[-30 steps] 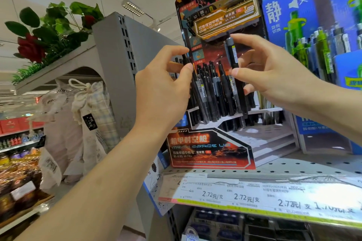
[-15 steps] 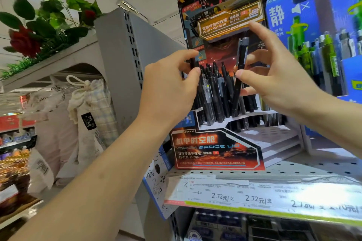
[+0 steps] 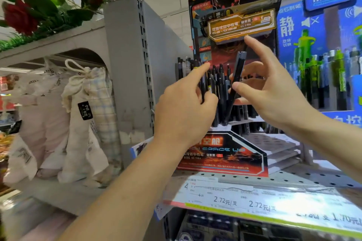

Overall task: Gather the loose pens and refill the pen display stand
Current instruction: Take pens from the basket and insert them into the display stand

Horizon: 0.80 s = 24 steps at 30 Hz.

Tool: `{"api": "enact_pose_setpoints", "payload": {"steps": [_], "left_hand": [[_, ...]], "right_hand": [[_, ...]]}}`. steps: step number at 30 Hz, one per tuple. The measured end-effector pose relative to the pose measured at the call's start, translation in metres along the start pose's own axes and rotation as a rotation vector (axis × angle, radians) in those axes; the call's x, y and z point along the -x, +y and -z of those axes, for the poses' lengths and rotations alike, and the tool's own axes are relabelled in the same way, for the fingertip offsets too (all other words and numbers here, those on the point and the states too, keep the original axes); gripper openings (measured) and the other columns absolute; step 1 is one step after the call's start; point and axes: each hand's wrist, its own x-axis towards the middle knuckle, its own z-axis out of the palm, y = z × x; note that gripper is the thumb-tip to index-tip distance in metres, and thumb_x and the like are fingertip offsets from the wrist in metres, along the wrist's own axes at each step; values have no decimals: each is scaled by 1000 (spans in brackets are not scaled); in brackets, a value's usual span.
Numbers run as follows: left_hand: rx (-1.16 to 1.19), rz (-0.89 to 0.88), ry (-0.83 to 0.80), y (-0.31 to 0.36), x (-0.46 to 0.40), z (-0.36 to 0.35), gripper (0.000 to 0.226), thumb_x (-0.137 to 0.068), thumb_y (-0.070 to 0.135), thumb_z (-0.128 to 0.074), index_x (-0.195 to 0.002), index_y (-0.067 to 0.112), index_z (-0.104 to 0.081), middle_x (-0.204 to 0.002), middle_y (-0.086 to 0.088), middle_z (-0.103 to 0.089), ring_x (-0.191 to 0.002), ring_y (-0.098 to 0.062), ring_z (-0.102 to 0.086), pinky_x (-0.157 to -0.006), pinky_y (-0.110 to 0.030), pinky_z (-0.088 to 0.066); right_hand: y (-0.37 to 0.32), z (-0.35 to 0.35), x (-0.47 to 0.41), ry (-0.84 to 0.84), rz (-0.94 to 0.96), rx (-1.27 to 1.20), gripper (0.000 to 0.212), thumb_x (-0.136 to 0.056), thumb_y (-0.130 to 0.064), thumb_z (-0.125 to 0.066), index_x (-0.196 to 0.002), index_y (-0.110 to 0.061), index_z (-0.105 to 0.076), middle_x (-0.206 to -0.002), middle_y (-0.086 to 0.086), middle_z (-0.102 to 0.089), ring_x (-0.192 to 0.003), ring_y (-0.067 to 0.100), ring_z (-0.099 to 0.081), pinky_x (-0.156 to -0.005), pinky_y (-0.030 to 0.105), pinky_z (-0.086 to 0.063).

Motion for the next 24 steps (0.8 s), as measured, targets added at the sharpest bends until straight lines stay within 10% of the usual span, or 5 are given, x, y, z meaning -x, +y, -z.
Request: {"api": "enact_pose_setpoints", "payload": {"steps": [6, 24], "left_hand": [[103, 107, 187, -15, 55, -34, 64, -86, 48, -55, -145, 38, -32, -148, 19, -28, -141, 1, -25, -111, -18, -21], [80, 105, 146, -15, 57, -37, 71, -84, 44, -52, -149, 44, -22, -156, 26, -15, -145, 5, -18, -91, -1, -16]], "right_hand": [[3, -3, -6, -50, 40, 34, 80, -94, -16, -70, -138, -70, -31, -105, -13, -58, -81, 10, -71, -68, 26, -63], [-1, 1, -13, -127, -49, 9, 75, -89, -5, -74, -144, -47, -44, -81, -11, -65, -68, 12, -72, -54, 30, -61]]}}
